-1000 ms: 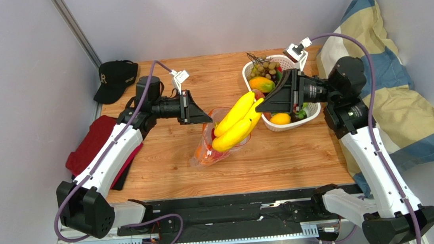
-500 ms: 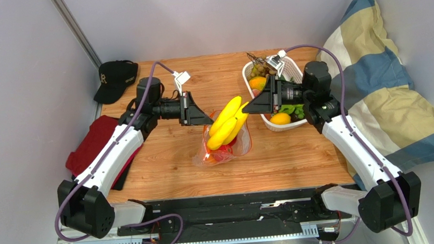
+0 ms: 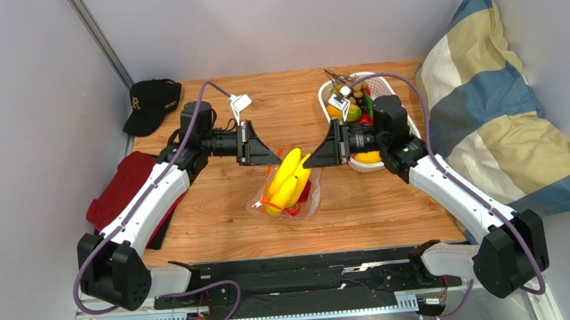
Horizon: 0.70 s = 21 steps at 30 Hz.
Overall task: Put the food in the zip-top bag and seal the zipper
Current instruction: Place the fake fruit in the zipper food storage bag.
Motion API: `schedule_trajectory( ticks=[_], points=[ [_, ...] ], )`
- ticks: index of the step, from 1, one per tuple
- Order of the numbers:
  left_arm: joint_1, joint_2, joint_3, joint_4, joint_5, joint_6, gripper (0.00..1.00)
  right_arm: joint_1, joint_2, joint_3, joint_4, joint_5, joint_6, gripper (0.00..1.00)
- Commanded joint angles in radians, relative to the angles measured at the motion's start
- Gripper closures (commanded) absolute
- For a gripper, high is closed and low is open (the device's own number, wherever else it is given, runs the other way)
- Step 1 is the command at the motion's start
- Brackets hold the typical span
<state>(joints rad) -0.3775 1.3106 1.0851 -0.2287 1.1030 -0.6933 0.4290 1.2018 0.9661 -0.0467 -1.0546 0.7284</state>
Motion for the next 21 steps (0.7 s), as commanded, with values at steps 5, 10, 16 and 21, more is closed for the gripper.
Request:
schedule_trajectory(
  ticks=[5,10,16,21],
  points=[
    [0.005,-0.034,-0.036,0.084,-0.012,-0.096,1.0,0.005,-0.027,-0.081,0.346,0.12,0.371,1.0],
    [0.012,-0.092,-0.115,0.181,-0.104,-0.192,1.0,0.092,-0.059,0.029,0.011,0.252,0.062,1.0],
    [0.026,-0.116,-0.186,0.29,-0.129,-0.308,1.0,0.14,-0.08,0.019,-0.084,0.308,-0.089,1.0],
    [0.061,-0.116,-0.183,0.273,-0.103,-0.291,1.0,0.128,-0.131,0.002,-0.134,0.3,-0.211,1.0]
  ],
)
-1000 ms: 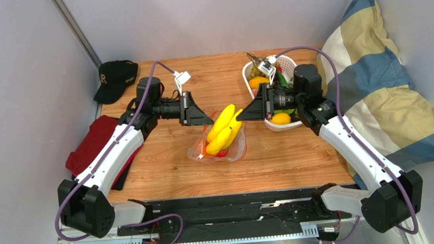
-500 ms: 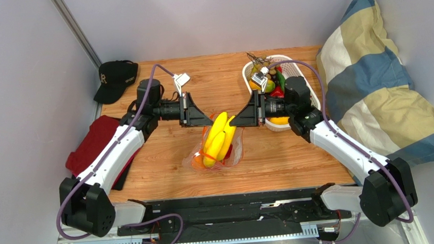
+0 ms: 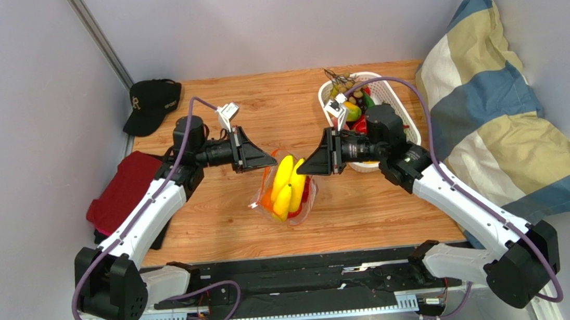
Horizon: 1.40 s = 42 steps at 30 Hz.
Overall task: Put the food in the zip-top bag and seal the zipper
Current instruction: Place the fake fruit in the zipper food storage bag, then adjust the zipper food storage bag at the center of the board.
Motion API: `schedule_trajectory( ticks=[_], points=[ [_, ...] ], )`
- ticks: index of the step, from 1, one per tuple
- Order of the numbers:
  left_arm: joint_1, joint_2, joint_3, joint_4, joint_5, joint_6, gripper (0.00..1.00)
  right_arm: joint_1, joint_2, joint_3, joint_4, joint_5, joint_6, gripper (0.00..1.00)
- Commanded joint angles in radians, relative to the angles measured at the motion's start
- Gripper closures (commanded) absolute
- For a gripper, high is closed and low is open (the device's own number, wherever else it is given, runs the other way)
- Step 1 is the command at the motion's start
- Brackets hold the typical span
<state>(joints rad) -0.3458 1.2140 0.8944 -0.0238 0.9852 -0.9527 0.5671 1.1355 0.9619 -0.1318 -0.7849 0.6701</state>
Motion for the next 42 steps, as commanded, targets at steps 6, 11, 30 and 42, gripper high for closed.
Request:
schedule_trajectory(
  ticks=[6,11,30,42],
  points=[
    [0.039,0.005,0.0,0.094,0.052,-0.087,1.0,-0.01,-0.144,0.011,-0.023,0.147,-0.262,1.0],
    [0.039,0.021,-0.005,0.131,0.064,-0.136,1.0,0.037,-0.163,0.015,0.032,0.199,-0.326,1.0],
    [0.071,0.078,-0.051,0.237,0.092,-0.256,1.0,0.393,-0.2,-0.025,-0.182,0.469,-0.964,0.14],
    [0.071,0.098,-0.04,0.234,0.084,-0.256,1.0,0.505,-0.247,-0.071,-0.369,0.263,-1.4,0.46]
  ],
)
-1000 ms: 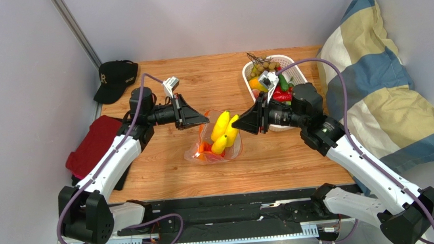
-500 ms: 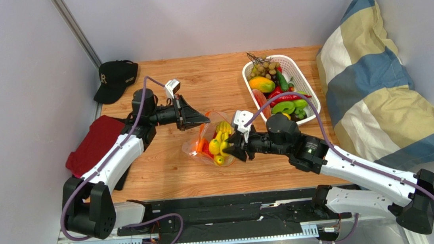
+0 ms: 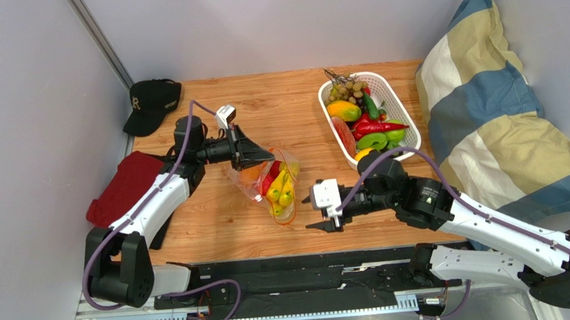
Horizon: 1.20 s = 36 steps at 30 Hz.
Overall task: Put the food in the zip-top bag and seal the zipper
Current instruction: Adjust the zipper food storage bag at the center of the board.
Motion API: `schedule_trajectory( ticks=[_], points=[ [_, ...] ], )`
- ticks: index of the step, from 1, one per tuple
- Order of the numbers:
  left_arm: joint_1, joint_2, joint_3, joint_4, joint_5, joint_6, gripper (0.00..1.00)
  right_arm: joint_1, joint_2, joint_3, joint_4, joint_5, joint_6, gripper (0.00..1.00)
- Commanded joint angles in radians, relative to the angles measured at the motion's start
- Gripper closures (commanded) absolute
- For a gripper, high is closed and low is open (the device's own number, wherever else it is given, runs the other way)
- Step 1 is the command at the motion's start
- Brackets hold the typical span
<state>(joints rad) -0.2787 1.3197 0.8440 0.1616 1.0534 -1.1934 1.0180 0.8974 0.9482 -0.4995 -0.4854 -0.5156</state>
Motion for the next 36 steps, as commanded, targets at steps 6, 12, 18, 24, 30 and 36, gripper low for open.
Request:
schedule_trajectory(
  ticks=[6,12,18,24,30,36],
  points=[
    [0.004,0.003,0.015,0.046,0.013,-0.011,1.0,0.185,0.106,-0.146,0.177,0.137,-0.392,0.44],
    [0.006,-0.007,0.02,0.03,0.016,-0.003,1.0,0.191,0.256,-0.167,0.279,0.28,-0.438,0.44],
    [0.006,-0.022,0.007,0.024,0.017,0.009,1.0,0.189,0.311,-0.181,0.303,0.36,-0.412,0.46],
    [0.006,-0.02,0.0,0.024,0.02,0.011,1.0,0.189,0.36,-0.201,0.303,0.393,-0.42,0.67],
    [0.006,-0.033,0.079,-0.15,0.023,0.176,1.0,0.174,0.359,-0.1,0.141,0.439,-0.397,1.0],
    [-0.004,-0.039,0.34,-0.679,-0.078,0.686,1.0,0.143,0.144,0.147,-0.039,0.268,-0.34,1.0]
  ],
)
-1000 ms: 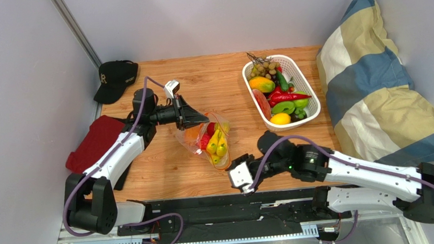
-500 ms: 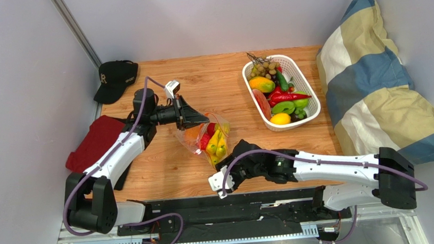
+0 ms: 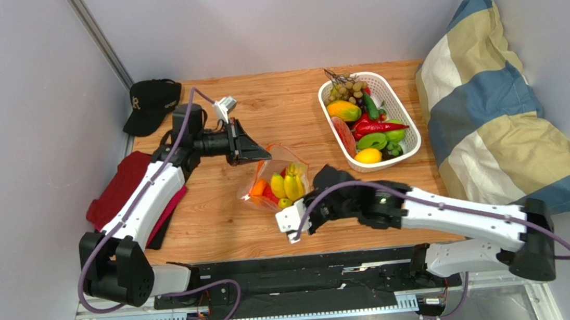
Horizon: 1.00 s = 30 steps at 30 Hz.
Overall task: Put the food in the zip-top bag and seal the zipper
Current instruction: Adjust the zipper food storage bag at the center of the board.
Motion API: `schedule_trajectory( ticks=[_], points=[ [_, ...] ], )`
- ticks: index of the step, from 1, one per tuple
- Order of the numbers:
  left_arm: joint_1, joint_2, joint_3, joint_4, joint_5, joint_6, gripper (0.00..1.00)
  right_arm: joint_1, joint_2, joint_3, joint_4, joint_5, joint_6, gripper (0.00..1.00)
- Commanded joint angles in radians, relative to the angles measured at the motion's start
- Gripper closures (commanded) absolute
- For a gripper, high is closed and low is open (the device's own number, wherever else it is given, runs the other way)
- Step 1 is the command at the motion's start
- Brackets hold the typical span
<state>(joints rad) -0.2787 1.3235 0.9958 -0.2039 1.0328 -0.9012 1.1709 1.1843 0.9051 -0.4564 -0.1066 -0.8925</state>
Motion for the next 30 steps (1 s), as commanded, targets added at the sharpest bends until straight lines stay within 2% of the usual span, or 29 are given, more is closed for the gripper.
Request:
schedule_trajectory(
  ticks=[1,4,7,13,14,18,24,26,30],
  points=[
    [-0.01,-0.034,0.225,-0.427,-0.104,0.448,1.0,-0.01,-0.15,0.215,-0.1,-0.123,0.033,1.0],
    [-0.056,-0.018,0.375,-0.602,-0.203,0.655,1.0,-0.01,-0.135,0.316,-0.188,-0.146,0.02,1.0],
    [-0.132,-0.027,0.417,-0.693,-0.296,0.792,1.0,-0.01,-0.106,0.339,-0.222,-0.154,0.014,1.0],
    [-0.206,-0.026,0.38,-0.749,-0.408,0.9,1.0,0.003,-0.075,0.298,-0.24,-0.248,0.049,1.0],
    [-0.215,-0.024,0.374,-0.752,-0.424,0.96,1.0,0.006,-0.068,0.278,-0.249,-0.249,0.047,1.0],
    [-0.221,-0.02,0.369,-0.762,-0.401,1.001,1.0,0.009,-0.043,0.299,-0.26,-0.242,0.033,1.0],
    [-0.224,-0.082,0.448,-0.701,-0.252,0.984,1.0,0.007,-0.043,0.374,-0.301,-0.232,0.053,1.0],
    [-0.237,-0.077,0.423,-0.712,-0.293,0.989,1.0,0.007,-0.043,0.348,-0.292,-0.237,0.058,1.0],
    [-0.237,0.038,0.42,-0.842,-0.333,1.022,1.0,0.007,-0.057,0.246,-0.249,-0.208,0.066,1.0]
  ],
)
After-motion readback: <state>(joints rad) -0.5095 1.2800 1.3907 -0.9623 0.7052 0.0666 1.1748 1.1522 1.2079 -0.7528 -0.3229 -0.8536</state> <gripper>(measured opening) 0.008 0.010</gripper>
